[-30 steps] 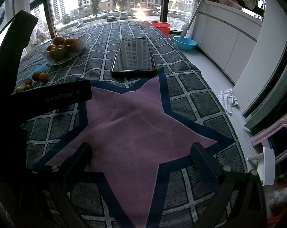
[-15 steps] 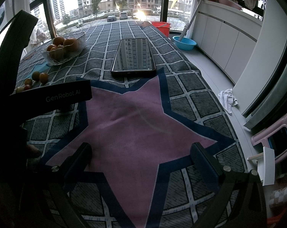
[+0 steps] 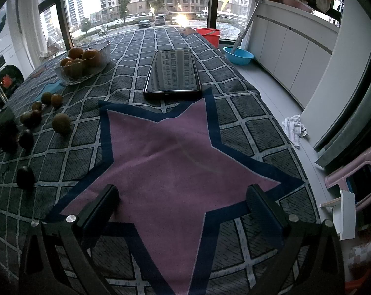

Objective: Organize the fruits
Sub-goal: 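Grasp the large orange with the left tool while the right tool grasps a dark plum, then carry the orange and plum into the white tray and open both tools, then move both tools back over the remaining fruits on the cloth, then grasp a dark plum with the left tool while the right tool grasps a tan round fruit, then carry the plum and tan fruit into the white tray and open both tools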

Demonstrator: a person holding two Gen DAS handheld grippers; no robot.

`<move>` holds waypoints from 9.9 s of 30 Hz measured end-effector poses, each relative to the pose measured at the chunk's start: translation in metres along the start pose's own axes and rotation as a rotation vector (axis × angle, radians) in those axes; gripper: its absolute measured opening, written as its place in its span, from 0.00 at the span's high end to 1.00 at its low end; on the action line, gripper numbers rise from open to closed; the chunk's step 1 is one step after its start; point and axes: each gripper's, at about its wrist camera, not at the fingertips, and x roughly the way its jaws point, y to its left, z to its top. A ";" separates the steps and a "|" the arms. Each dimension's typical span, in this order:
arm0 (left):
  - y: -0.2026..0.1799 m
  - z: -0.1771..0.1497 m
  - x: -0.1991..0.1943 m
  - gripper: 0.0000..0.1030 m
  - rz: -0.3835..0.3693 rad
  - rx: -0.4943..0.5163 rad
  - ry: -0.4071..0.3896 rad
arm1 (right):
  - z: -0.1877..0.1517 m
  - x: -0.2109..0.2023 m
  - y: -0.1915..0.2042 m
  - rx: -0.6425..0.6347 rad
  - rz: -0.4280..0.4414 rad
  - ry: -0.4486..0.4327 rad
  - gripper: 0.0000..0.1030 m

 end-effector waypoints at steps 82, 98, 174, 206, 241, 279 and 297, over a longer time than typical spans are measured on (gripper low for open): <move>0.211 -0.030 -0.031 0.60 0.128 -0.237 0.051 | 0.028 -0.055 0.206 -0.337 0.560 0.092 0.74; 0.265 -0.074 -0.010 0.60 0.176 -0.275 0.131 | 0.010 -0.057 0.364 -0.517 0.673 0.171 0.74; 0.040 -0.057 0.014 0.05 -0.033 0.022 0.071 | 0.003 0.000 0.069 -0.137 0.124 -0.010 0.00; 0.046 -0.060 0.007 0.05 -0.081 -0.001 0.034 | 0.001 -0.002 0.068 -0.161 0.126 0.004 0.00; 0.026 0.003 0.043 0.05 -0.062 0.008 0.147 | 0.079 0.026 0.111 -0.190 0.363 0.071 0.71; 0.174 -0.011 -0.023 0.72 0.110 -0.143 0.030 | 0.044 -0.052 0.197 -0.315 0.493 0.113 0.71; 0.259 -0.040 -0.010 0.72 0.225 -0.282 0.023 | 0.040 -0.038 0.352 -0.354 0.646 0.221 0.71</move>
